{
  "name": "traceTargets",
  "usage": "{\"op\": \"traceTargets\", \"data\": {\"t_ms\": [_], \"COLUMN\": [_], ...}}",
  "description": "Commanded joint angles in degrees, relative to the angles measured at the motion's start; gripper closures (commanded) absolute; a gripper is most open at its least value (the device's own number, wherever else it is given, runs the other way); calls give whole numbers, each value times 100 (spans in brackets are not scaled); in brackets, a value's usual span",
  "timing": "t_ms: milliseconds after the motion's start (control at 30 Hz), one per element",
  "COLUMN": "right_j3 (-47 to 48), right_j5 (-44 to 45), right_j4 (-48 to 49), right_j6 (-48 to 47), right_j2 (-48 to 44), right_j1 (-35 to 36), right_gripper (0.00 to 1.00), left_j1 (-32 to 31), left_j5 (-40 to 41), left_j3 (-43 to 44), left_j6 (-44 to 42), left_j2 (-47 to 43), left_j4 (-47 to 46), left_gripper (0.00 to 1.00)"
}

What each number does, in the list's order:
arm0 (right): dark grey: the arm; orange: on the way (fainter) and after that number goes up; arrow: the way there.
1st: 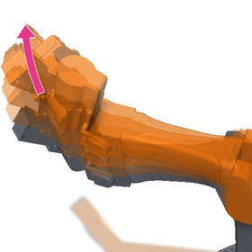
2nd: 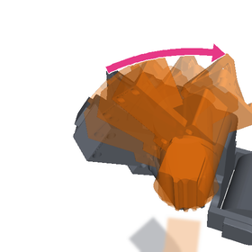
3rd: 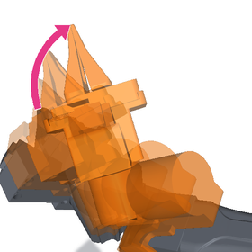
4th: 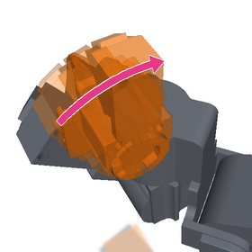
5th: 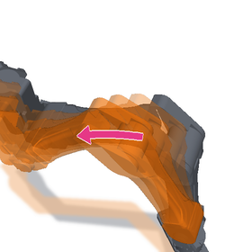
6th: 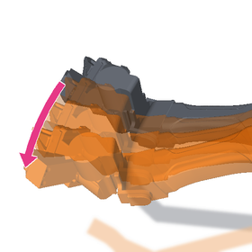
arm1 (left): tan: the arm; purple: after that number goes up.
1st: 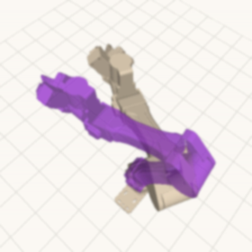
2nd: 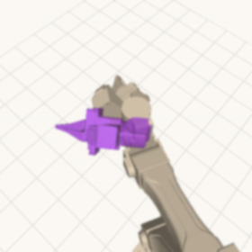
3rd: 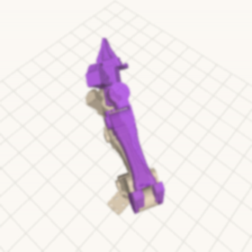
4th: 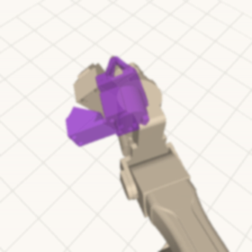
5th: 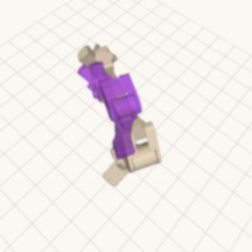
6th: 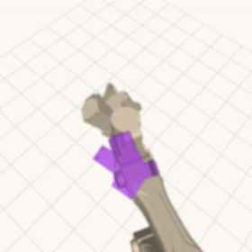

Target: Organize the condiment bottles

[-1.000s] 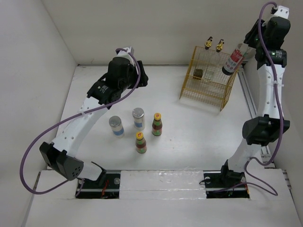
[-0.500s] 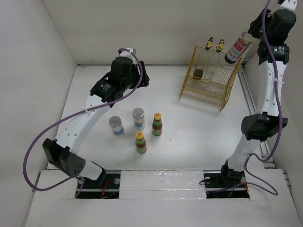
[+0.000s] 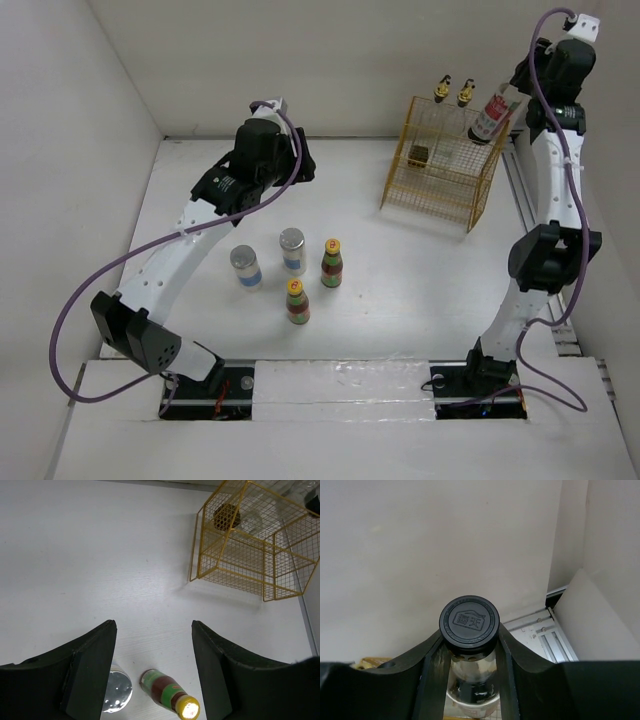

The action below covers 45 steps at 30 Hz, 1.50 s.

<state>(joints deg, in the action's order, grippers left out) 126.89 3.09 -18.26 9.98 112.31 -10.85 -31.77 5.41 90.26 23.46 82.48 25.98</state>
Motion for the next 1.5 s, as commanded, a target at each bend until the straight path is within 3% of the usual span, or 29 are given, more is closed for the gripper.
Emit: {"op": "traceTargets", "data": {"t_ms": [0, 233, 433, 633, 867, 900, 1033, 1167, 1333, 1400, 1433, 1467], "right_j3": [-226, -58, -1541, -2176, -2300, -2300, -2108, -1949, -2571, -3265, -3850, -4134], "right_j5": [419, 719, 526, 473, 271, 340, 411, 359, 490, 700, 641, 492], "right_j4": [1342, 1272, 1377, 1255, 939, 886, 763, 763, 824, 824, 955, 1008], "right_j6": [-241, -690, -690, -690, -524, -436, -322, -260, -128, -75, -23, -22], "right_j2": [-368, -245, -675, -676, -500, -500, -719, -1202, -2168, -2835, -3325, -3556], "right_j1": [144, 321, 425, 426, 479, 479, 479, 479, 926, 1198, 1504, 1664], "right_gripper": [100, 100, 100, 96, 67, 57, 32, 18, 18, 33, 57, 74], "left_j1": [22, 22, 22, 22, 22, 22, 22, 22, 22, 22, 22, 22], "left_j5": [57, 57, 57, 4, 4, 4, 4, 65, 65, 65, 65, 135], "left_j3": [203, 203, 150, 150, 150, 211, 211, 273, 273, 273, 273, 334], "left_j6": [35, 141, 141, 141, 88, 88, 36, 35, -17, -17, -17, -17], "left_j2": [-48, -48, -48, -48, -48, -48, -48, -48, -48, -48, -48, -48], "left_j4": [-128, -128, -180, -181, -181, -181, -181, -181, -181, -181, -181, -181], "left_gripper": [43, 43, 43, 43, 43, 43, 43, 43, 43, 43, 43, 43]}}
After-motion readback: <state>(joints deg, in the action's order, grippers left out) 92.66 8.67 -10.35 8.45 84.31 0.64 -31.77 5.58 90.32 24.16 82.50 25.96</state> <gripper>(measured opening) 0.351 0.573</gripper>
